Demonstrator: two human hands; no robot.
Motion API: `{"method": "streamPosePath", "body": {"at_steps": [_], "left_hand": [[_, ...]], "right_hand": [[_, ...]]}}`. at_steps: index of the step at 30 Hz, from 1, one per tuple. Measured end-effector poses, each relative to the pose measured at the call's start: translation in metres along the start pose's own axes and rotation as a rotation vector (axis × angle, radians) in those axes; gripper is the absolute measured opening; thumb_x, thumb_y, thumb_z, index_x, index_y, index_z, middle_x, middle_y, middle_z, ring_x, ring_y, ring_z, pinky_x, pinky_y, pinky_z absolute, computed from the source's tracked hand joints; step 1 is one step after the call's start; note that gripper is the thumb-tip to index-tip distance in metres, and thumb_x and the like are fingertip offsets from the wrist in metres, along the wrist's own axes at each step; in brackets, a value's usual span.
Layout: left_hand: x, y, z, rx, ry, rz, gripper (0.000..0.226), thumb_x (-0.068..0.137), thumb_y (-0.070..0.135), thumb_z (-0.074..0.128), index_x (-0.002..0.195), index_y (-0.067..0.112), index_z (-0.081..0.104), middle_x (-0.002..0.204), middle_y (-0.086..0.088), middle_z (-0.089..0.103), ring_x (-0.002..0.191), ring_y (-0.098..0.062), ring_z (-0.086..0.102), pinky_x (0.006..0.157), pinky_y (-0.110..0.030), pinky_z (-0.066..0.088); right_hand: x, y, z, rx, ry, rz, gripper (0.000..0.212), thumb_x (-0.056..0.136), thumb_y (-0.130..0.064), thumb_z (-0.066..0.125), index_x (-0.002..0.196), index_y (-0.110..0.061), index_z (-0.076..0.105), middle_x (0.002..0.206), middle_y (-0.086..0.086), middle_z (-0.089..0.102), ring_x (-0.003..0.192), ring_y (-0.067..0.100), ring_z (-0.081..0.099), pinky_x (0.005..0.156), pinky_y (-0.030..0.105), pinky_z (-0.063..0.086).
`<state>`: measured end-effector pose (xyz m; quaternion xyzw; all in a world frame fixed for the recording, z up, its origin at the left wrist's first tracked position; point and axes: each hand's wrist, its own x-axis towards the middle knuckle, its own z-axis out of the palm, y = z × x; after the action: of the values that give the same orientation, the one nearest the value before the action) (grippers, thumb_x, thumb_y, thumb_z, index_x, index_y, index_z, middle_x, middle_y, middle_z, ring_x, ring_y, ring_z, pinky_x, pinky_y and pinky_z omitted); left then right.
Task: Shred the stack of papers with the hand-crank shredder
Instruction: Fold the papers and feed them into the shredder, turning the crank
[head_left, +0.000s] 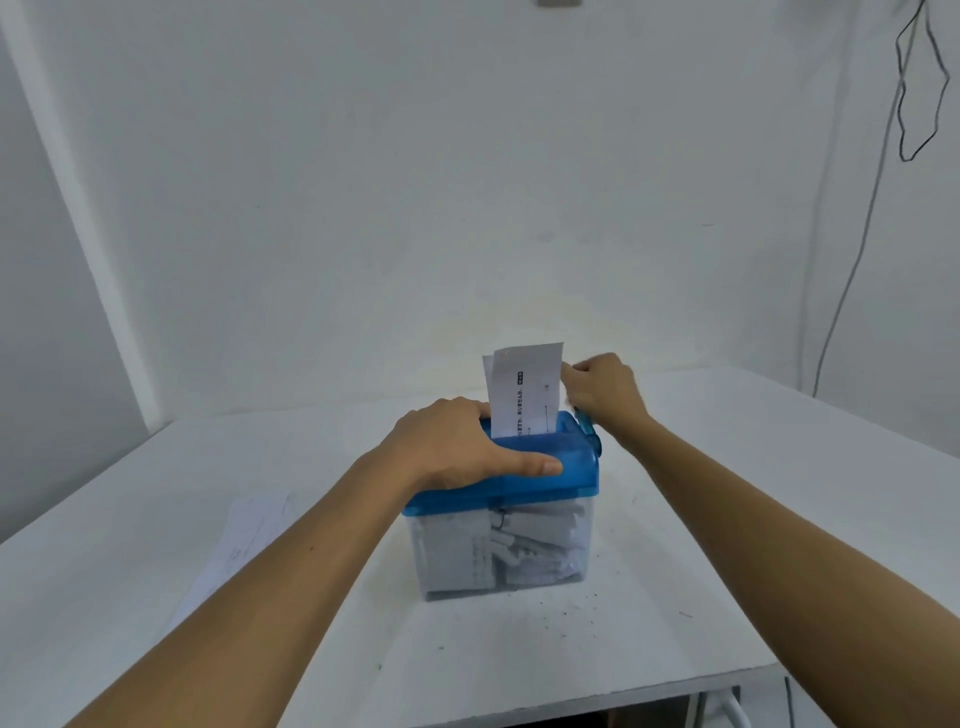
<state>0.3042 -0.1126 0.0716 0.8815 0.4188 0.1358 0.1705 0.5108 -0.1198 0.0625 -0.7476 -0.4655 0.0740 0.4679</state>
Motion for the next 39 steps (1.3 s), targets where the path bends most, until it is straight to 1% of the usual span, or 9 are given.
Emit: {"method": "streamPosePath", "body": {"at_steps": [5,11,19,24,27,30,33,36,39], "left_hand": [[-0.001,0.001,0.0,0.007,0.008,0.003,0.1,0.049,0.097,0.058,0.136,0.049,0.053,0.124,0.019,0.063,0.101,-0.011,0.062,0.08,-0.029,0.052],[-0.006,0.005,0.0,0.022,0.038,-0.018,0.091,0.054,0.096,0.059,0.132,0.05,0.055,0.123,0.019,0.063,0.101,-0.011,0.06,0.078,-0.031,0.049],[-0.005,0.006,-0.001,0.01,-0.004,-0.036,0.1,0.049,0.095,0.063,0.135,0.046,0.054,0.129,0.016,0.061,0.107,-0.014,0.059,0.088,-0.035,0.051],[-0.007,0.012,-0.004,0.045,-0.011,-0.061,0.102,0.054,0.093,0.063,0.141,0.041,0.051,0.131,0.012,0.06,0.108,-0.017,0.058,0.094,-0.039,0.051],[-0.007,0.013,-0.003,0.053,-0.015,-0.069,0.101,0.052,0.095,0.062,0.137,0.042,0.053,0.125,0.012,0.062,0.104,-0.017,0.06,0.093,-0.039,0.052],[-0.007,0.012,-0.003,0.039,-0.016,-0.08,0.107,0.045,0.099,0.059,0.135,0.042,0.054,0.119,0.012,0.062,0.1,-0.016,0.06,0.092,-0.04,0.053],[-0.006,0.012,-0.002,0.051,-0.016,-0.075,0.113,0.038,0.101,0.056,0.135,0.043,0.053,0.119,0.012,0.062,0.101,-0.017,0.06,0.091,-0.04,0.053],[-0.003,0.009,-0.002,0.048,-0.007,-0.082,0.118,0.032,0.101,0.053,0.136,0.045,0.053,0.12,0.011,0.062,0.101,-0.018,0.061,0.091,-0.04,0.054],[-0.002,0.007,-0.001,0.031,-0.009,-0.08,0.116,0.034,0.1,0.057,0.136,0.043,0.052,0.118,0.012,0.062,0.101,-0.017,0.06,0.091,-0.04,0.054]], "right_hand": [[-0.006,0.025,0.011,0.079,-0.202,0.224,0.034,0.096,-0.033,0.061,0.074,-0.009,0.053,0.074,0.01,0.065,0.056,0.017,0.057,0.048,0.023,0.046],[-0.047,0.048,0.011,-0.101,-0.455,0.313,0.019,0.099,-0.017,0.058,0.082,-0.008,0.057,0.067,0.004,0.059,0.049,0.012,0.053,0.046,0.021,0.048],[-0.094,0.036,-0.041,0.031,-0.482,0.326,0.038,0.101,-0.02,0.04,0.086,0.001,0.068,0.071,0.01,0.073,0.058,0.02,0.07,0.058,0.028,0.058],[-0.113,0.012,-0.066,-0.156,-0.573,0.178,0.04,0.107,-0.023,0.033,0.102,-0.002,0.066,0.079,0.008,0.069,0.072,0.023,0.068,0.077,0.037,0.062],[-0.118,0.001,-0.081,-0.083,-0.515,0.091,0.028,0.104,-0.033,0.045,0.093,-0.013,0.061,0.075,0.005,0.064,0.067,0.018,0.058,0.068,0.035,0.06],[-0.107,-0.01,-0.089,-0.184,-0.462,0.03,0.058,0.093,-0.06,0.054,0.075,-0.007,0.069,0.065,-0.001,0.065,0.065,0.016,0.059,0.063,0.031,0.058],[-0.092,-0.009,-0.082,-0.259,-0.363,-0.043,0.054,0.083,-0.057,0.068,0.059,-0.009,0.065,0.052,-0.002,0.061,0.06,0.017,0.063,0.072,0.037,0.062],[-0.073,-0.011,-0.073,-0.121,-0.161,-0.106,0.05,0.084,-0.047,0.068,0.058,-0.005,0.063,0.061,0.008,0.068,0.062,0.023,0.065,0.075,0.049,0.06],[-0.05,-0.02,-0.068,-0.162,0.007,-0.183,0.04,0.084,-0.041,0.065,0.058,-0.01,0.064,0.06,0.001,0.069,0.058,0.02,0.065,0.059,0.035,0.053]]}}
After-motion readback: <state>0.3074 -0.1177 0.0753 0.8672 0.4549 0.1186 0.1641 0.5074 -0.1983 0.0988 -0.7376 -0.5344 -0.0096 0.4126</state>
